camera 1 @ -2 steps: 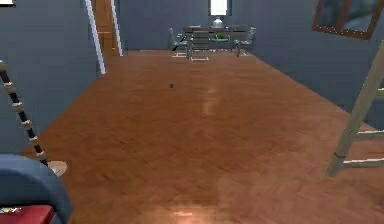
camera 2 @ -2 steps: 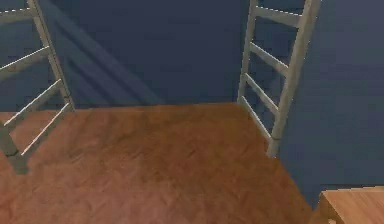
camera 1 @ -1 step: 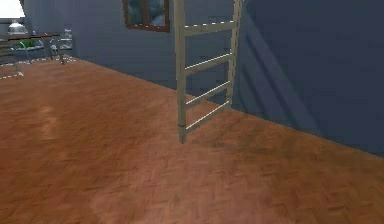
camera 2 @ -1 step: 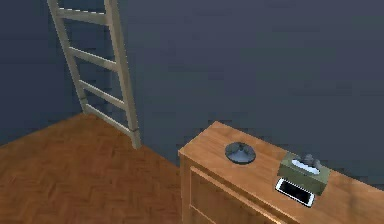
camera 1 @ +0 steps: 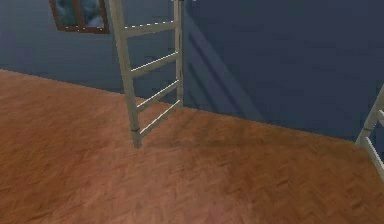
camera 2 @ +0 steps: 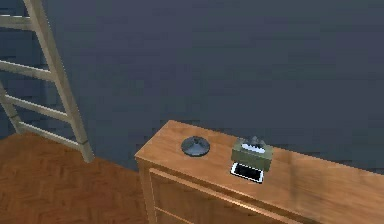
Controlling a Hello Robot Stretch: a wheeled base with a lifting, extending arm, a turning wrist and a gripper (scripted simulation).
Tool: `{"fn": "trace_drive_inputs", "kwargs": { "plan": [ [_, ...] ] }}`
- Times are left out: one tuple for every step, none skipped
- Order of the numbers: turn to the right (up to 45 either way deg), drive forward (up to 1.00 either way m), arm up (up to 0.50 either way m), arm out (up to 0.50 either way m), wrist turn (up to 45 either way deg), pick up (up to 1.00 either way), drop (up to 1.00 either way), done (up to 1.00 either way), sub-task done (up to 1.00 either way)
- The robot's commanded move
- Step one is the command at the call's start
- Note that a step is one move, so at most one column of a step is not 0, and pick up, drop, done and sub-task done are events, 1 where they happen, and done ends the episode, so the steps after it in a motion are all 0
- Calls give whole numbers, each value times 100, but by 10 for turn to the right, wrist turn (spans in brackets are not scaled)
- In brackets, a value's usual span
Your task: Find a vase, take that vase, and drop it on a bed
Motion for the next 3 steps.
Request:
{"fn": "trace_drive_inputs", "kwargs": {
  "plan": [
    [0, 0, 50, 0, 0, 0, 0, 0, 0],
    [0, 0, 30, 0, 0, 0, 0, 0, 0],
    [0, 0, 0, 48, 0, 0, 0, 0, 0]
  ]
}}
